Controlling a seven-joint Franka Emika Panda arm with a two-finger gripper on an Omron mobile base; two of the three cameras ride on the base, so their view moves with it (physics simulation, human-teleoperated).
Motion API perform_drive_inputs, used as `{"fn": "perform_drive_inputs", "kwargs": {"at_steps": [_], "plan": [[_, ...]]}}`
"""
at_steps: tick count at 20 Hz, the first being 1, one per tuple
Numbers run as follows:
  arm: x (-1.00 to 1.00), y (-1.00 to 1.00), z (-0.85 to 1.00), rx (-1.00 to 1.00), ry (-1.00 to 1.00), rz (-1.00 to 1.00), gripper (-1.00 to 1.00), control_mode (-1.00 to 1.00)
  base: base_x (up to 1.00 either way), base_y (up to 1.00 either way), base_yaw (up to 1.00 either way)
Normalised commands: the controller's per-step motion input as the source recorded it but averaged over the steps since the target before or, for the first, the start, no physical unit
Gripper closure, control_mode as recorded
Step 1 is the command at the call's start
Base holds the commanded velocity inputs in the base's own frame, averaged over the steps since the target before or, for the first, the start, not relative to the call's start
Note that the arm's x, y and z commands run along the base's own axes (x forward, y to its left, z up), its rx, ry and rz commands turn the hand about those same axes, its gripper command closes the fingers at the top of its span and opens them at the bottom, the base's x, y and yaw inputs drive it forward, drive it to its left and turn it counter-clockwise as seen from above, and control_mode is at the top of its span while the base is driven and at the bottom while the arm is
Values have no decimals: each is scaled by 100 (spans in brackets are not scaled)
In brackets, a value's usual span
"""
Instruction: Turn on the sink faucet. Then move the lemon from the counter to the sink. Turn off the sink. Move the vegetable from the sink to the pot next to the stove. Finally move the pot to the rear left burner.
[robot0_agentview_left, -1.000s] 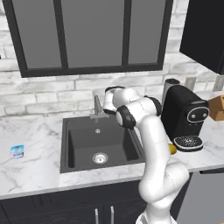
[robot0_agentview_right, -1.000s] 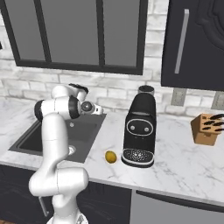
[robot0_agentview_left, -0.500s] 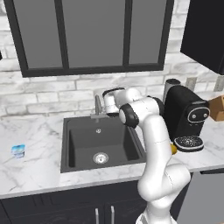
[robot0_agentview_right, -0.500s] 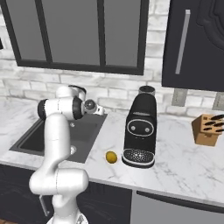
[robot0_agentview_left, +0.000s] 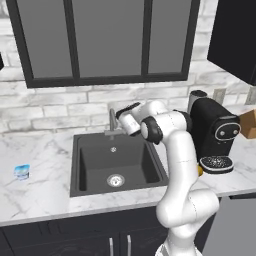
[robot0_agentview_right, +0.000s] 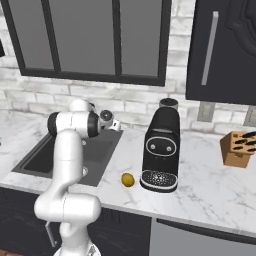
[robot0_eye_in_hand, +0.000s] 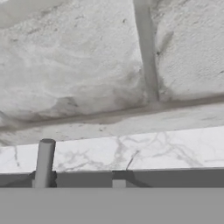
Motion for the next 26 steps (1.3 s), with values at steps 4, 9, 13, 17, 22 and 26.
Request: {"fn": "perform_drive_inputs", "kwargs": {"at_steps": [4, 9, 13, 17, 22, 26], "plan": [[-9, -73, -87, 0, 7, 0, 100, -100, 0, 0, 0], [-17, -69, -81, 1, 6, -1, 100, -100, 0, 0, 0], [-26, -79, -66, 11, 3, -2, 100, -100, 0, 0, 0], [-31, -82, -73, 12, 1, -1, 100, -100, 0, 0, 0], [-30, -76, -78, 10, 0, -1, 100, -100, 0, 0, 0], [-30, -66, -74, 7, 0, 0, 100, -100, 0, 0, 0]]}}
